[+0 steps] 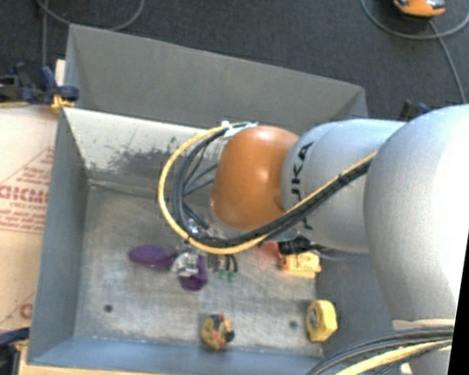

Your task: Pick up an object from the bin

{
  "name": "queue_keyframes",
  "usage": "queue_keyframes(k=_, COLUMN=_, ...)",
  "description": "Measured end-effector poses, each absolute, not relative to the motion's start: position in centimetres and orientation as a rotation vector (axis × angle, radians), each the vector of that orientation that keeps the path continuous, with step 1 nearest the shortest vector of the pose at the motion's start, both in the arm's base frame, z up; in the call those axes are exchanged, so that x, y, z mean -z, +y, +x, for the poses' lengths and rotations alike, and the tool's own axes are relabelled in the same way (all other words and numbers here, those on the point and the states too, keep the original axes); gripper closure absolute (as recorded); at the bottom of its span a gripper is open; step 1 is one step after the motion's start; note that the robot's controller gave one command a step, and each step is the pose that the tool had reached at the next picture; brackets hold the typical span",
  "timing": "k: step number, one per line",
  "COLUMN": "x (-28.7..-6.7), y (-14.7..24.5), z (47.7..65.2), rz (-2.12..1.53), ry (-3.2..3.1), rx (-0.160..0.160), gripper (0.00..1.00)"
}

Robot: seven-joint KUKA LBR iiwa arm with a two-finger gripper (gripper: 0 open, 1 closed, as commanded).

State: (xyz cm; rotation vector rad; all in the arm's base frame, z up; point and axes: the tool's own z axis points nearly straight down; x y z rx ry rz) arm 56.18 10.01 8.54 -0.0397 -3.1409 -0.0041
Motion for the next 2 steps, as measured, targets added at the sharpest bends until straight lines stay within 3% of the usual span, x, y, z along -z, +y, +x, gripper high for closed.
queue_keyframes(k=2, x=-10.9, y=10.0, z=56.2, rz=-0.044, ry=-3.142, rx=0.003, gripper=1.0)
